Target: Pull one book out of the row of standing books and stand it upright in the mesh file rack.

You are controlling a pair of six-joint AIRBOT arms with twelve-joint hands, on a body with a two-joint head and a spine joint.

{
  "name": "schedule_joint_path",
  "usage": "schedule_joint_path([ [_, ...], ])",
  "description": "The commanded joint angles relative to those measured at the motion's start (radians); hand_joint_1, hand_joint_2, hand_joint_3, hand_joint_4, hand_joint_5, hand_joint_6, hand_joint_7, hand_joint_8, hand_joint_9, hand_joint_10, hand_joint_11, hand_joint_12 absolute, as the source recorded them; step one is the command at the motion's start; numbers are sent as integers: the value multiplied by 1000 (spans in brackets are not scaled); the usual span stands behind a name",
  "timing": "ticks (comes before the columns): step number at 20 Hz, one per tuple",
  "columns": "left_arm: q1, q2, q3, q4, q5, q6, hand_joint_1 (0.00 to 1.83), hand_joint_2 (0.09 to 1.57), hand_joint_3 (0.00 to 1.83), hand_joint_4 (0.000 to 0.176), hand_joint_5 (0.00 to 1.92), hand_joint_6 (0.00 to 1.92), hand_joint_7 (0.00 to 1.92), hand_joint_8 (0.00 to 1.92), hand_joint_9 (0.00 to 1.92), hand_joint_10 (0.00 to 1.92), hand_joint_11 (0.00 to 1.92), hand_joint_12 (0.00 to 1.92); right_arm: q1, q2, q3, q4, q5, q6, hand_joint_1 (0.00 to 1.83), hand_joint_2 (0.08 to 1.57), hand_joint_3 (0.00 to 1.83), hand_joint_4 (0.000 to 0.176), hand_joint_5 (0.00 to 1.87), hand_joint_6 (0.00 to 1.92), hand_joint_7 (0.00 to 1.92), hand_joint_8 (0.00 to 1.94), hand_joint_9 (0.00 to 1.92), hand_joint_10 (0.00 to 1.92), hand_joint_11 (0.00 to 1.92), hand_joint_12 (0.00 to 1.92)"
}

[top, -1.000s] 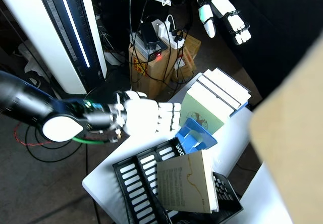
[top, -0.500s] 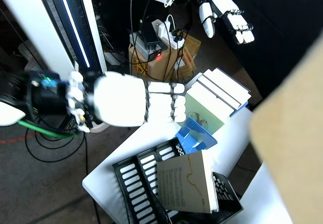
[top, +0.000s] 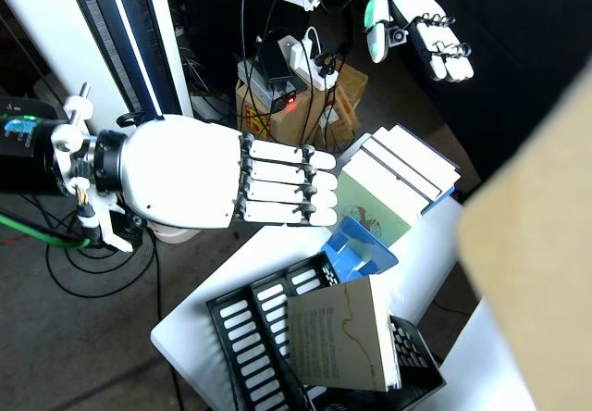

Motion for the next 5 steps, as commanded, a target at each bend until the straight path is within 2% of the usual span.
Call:
schedule_joint_path([
  [1, -13, 7, 6, 8, -123, -6, 171, 1330, 0, 89, 0, 0, 0, 0, 0, 0, 0, 0, 0, 11, -1, 35, 130, -4, 492, 1274, 8, 0, 0, 0, 0, 0, 0, 0, 0, 0],
  [2, -19, 7, 7, 12, -120, -6, 182, 1329, 0, 77, 0, 0, 0, 0, 0, 0, 0, 0, -6, 14, -4, 43, 140, -5, 512, 1269, 4, 12, 0, 0, 0, 0, 0, 0, 0, 0],
  [4, -23, 7, 10, 15, -114, -9, 174, 1337, 0, 90, 0, 0, 0, 0, 0, 0, 0, 0, -10, 13, -10, 62, 158, -32, 503, 1253, 0, 44, 0, 0, 0, 0, 0, 0, 0, 0],
  [5, -23, 6, 11, 15, -111, -10, 175, 1338, 0, 92, 0, 0, 0, 0, 0, 0, 0, 0, -10, 9, -11, 73, 162, -48, 532, 1249, 0, 44, 0, 0, 0, 0, 0, 0, 0, 0],
])
